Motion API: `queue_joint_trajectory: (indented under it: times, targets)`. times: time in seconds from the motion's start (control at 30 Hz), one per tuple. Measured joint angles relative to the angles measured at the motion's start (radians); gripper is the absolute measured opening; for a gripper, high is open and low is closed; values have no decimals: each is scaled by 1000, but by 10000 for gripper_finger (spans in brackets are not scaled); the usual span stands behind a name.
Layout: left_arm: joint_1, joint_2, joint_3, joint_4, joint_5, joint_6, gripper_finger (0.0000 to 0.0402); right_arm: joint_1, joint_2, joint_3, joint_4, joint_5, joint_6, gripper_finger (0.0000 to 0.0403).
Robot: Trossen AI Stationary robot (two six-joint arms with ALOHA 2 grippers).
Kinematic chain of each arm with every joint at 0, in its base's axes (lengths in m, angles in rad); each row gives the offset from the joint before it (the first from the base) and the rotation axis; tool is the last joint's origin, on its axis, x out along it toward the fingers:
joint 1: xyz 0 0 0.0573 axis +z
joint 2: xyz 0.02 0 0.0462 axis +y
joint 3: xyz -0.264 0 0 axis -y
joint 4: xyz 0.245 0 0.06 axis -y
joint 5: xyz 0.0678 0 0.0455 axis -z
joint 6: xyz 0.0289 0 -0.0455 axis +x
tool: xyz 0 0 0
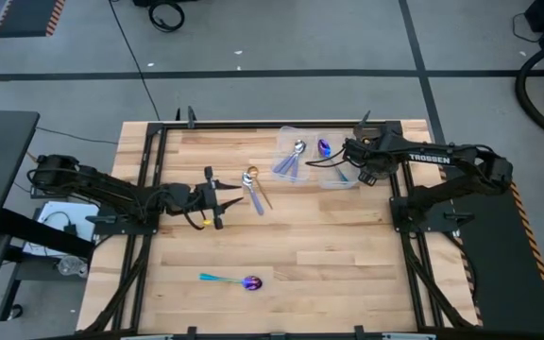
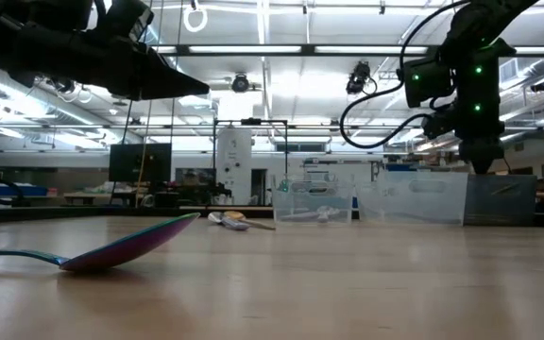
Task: Sort silverware by color (type)
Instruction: Put the purple spoon into the right transparent bin
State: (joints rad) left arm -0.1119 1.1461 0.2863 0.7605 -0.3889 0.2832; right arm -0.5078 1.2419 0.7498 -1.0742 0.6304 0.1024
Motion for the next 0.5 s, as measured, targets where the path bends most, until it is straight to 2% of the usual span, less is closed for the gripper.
queue_joint_trajectory:
  times: [0.17,0.33,0.5]
  targets:
    - [0,0,1,-9,0,-4,155,-1,0,1,-16,4,-7,94]
    - [14,0,4,-53,1,-52,155,3,0,34,-65,-39,90,94]
    - [61,1,73,-307,0,-182,155,47,-4,79,-73,-25,170,94]
